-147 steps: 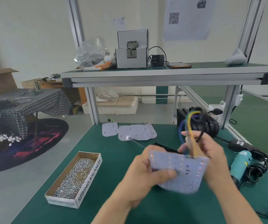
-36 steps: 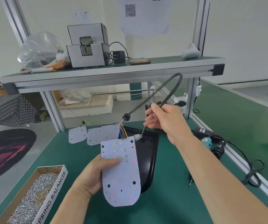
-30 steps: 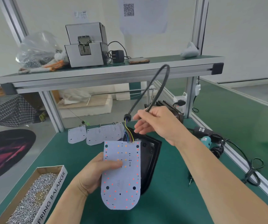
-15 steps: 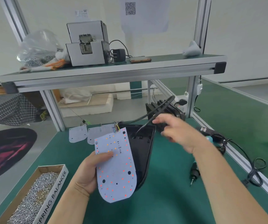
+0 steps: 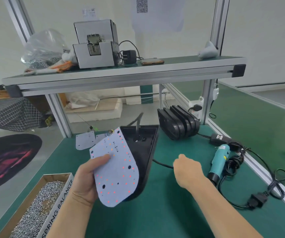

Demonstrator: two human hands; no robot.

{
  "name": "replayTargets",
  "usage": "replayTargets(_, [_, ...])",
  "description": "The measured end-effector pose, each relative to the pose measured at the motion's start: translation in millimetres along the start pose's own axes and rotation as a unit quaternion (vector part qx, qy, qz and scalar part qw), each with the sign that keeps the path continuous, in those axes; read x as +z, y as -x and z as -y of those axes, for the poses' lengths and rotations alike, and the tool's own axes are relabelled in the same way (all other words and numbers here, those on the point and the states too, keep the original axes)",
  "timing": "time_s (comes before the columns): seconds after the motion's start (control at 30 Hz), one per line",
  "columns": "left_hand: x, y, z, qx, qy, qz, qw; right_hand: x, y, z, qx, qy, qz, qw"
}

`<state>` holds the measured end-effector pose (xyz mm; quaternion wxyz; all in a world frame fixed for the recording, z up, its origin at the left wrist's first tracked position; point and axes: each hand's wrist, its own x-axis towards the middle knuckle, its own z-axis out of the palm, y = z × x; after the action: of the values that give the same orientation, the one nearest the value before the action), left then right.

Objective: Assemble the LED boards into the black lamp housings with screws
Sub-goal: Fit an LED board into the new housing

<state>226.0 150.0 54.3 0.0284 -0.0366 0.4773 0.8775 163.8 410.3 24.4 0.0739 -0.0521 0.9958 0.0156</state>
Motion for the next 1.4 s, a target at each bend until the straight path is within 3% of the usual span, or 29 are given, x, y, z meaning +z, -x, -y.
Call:
replayTargets(0.07, [-6, 0, -3, 0.013, -0.021, -0.007, 1.000, -4, -7, -9, -0.014, -0.021, 0.005, 1.000])
replayTargets(0.13, [-11, 2, -5, 0.004, -0.051, 0.008, 0.999, -22, -18, -16, -0.024, -0.209, -0.028, 0.977])
replayTargets(0.17, [-12, 3, -4, -0.006, -0.070, 0.022, 0.997, -32, -22, -17, -0.022, -0.364, -0.044, 0.930])
replayTargets(0.2, [-14, 4, -3, -0.019, -0.089, 0.038, 0.995, -44, -26, -17, -0.015, -0.520, -0.025, 0.854])
replayTargets(0.23, [-15, 5, -2, -0.034, -0.109, 0.055, 0.992, -57, -29, -15, -0.016, -0.625, 0.024, 0.780])
replayTargets(0.27, [-15, 5, 0, -0.050, -0.125, 0.074, 0.988, -67, -33, -13, -0.032, -0.674, 0.083, 0.733])
replayTargets(0.37, [-9, 6, 5, -0.092, -0.170, 0.125, 0.973, -91, -36, 3, -0.097, -0.699, 0.196, 0.681])
replayTargets(0.4, [-8, 6, 7, -0.102, -0.180, 0.137, 0.969, -97, -36, 6, -0.116, -0.714, 0.206, 0.659])
replayTargets(0.5, [-9, 5, 8, -0.114, -0.191, 0.150, 0.964, -112, -36, 6, -0.163, -0.796, 0.211, 0.543])
replayTargets(0.57, [-15, 5, 7, -0.110, -0.192, 0.148, 0.964, -120, -33, 3, -0.168, -0.826, 0.208, 0.497])
replayTargets(0.63, [-22, 4, 6, -0.107, -0.186, 0.143, 0.966, -124, -26, 3, -0.173, -0.818, 0.191, 0.514])
replayTargets(0.77, [-34, 3, 7, -0.103, -0.155, 0.120, 0.975, -133, -10, -1, -0.223, -0.705, 0.084, 0.667])
replayTargets(0.83, [-37, 4, 10, -0.104, -0.137, 0.108, 0.979, -141, -2, -5, -0.247, -0.657, 0.031, 0.712])
replayTargets(1.07, [-34, 4, 13, -0.115, -0.139, 0.103, 0.978, -154, 28, 10, -0.245, -0.532, -0.139, 0.799])
replayTargets(1.2, [-24, 3, 11, -0.101, -0.136, 0.120, 0.978, -158, 42, 21, -0.219, -0.453, -0.274, 0.820])
replayTargets(1.3, [-17, 1, 7, -0.068, -0.120, 0.117, 0.983, -158, 54, 30, -0.248, -0.439, -0.277, 0.818])
replayTargets(1.4, [-11, 2, 4, -0.044, -0.113, 0.116, 0.986, -151, 59, 28, -0.259, -0.419, -0.212, 0.844])
